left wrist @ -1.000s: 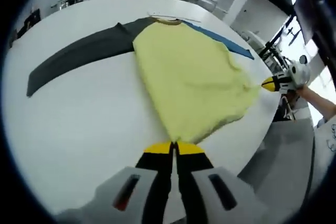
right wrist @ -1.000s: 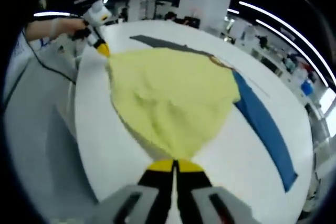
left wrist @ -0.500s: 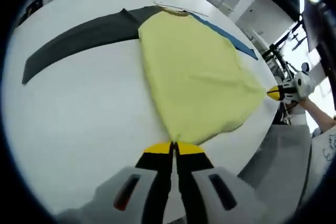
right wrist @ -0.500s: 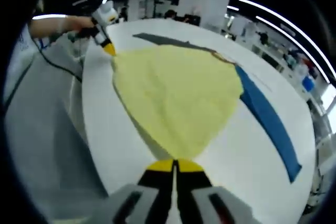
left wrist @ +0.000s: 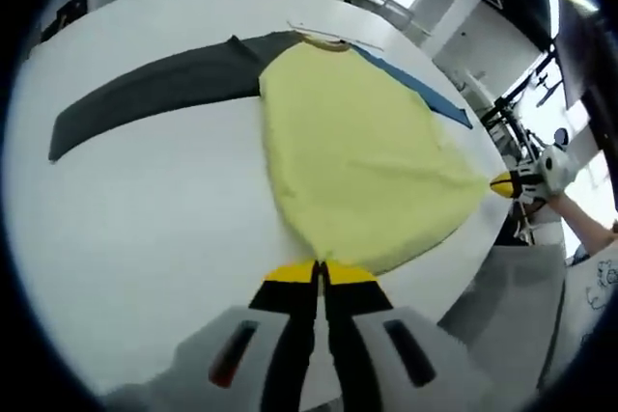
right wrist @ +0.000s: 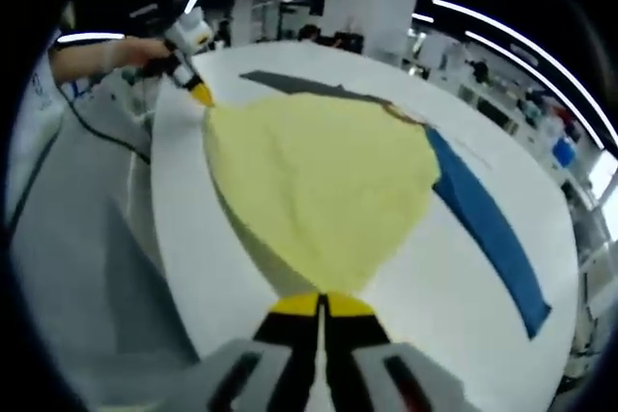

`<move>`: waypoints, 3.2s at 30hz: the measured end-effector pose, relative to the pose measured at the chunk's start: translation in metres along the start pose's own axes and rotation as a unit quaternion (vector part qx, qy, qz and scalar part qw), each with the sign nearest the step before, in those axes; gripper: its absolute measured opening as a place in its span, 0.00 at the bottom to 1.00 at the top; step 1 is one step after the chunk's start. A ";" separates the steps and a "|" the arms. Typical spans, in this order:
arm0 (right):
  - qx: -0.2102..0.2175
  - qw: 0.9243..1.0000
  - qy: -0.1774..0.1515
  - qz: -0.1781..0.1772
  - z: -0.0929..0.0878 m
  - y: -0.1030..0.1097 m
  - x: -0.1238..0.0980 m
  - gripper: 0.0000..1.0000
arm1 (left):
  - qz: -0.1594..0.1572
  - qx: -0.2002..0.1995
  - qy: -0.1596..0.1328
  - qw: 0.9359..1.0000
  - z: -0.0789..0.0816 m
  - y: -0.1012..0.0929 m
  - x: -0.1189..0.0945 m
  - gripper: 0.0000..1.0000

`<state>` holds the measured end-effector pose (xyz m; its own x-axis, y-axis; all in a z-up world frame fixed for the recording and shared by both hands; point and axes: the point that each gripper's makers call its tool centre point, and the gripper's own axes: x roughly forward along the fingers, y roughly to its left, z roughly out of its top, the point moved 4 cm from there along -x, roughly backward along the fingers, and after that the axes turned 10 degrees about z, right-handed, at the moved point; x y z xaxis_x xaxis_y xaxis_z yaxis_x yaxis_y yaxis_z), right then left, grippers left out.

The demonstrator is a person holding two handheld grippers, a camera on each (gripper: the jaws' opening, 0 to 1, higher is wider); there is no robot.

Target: Fold the garment on the visible template until the final outline fits inside the template.

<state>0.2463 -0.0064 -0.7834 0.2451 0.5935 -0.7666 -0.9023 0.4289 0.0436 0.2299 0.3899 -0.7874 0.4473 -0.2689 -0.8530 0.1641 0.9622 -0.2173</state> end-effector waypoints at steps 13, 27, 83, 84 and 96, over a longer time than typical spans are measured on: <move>-0.001 1.000 0.026 0.002 -0.016 0.005 0.007 0.00 | 0.019 0.031 0.031 0.999 -0.019 0.003 0.023 0.00; 0.013 1.000 0.019 0.003 -0.017 0.005 0.007 0.00 | 0.016 0.041 0.013 0.999 -0.021 0.004 0.020 0.03; 0.357 0.893 -0.191 -0.198 -0.055 -0.217 -0.100 0.72 | -0.047 0.065 -0.289 0.954 0.044 -0.029 -0.038 0.99; 0.362 0.891 -0.189 -0.200 -0.054 -0.215 -0.098 0.70 | -0.046 0.065 -0.289 0.954 0.043 -0.028 -0.039 0.99; 0.454 0.835 -0.205 -0.234 -0.075 -0.258 -0.086 0.40 | -0.042 0.041 -0.298 0.953 0.038 -0.030 -0.041 0.98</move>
<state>0.4312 -0.2189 -0.7773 0.7641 0.3200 -0.5602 -0.0786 0.9080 0.4114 0.2399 0.3702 -0.7278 0.8451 -0.3441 -0.4091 0.2779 0.9365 -0.2137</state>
